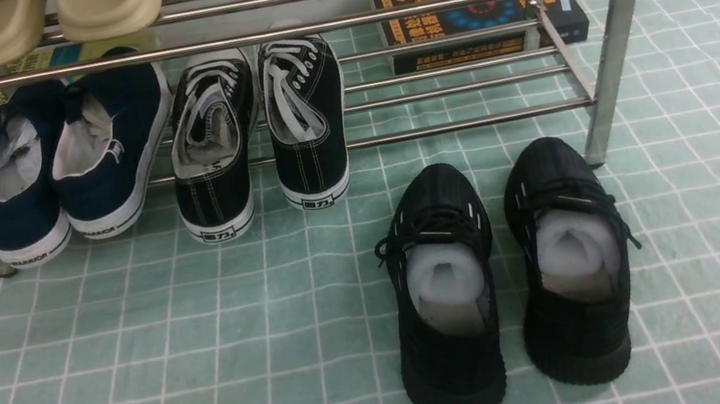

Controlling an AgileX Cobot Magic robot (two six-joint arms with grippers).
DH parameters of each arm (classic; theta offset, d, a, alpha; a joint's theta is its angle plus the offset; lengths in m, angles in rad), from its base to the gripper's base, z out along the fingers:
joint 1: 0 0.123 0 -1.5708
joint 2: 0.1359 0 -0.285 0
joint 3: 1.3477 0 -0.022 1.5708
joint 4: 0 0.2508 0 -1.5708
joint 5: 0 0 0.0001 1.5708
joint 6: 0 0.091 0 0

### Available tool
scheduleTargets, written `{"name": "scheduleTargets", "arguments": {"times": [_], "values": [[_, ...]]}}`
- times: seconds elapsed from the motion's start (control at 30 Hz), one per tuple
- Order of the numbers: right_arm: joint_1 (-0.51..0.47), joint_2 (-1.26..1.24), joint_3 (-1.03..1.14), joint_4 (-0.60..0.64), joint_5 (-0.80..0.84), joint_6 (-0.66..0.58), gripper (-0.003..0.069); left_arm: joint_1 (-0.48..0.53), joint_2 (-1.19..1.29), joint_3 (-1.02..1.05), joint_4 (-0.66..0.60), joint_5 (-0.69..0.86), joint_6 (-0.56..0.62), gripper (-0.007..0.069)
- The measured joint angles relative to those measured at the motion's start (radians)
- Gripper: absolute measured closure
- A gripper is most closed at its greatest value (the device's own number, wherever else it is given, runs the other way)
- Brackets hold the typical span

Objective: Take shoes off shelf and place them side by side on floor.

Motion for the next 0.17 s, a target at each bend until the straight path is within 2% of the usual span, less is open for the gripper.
{"name": "scheduleTargets", "arguments": {"times": [0.17], "values": [[0.0, 0.0, 0.0, 0.0, 0.0, 0.0, 0.0536, 0.0, 0.0, 0.0, 0.0, 0.0, 0.0, 0.0382]]}}
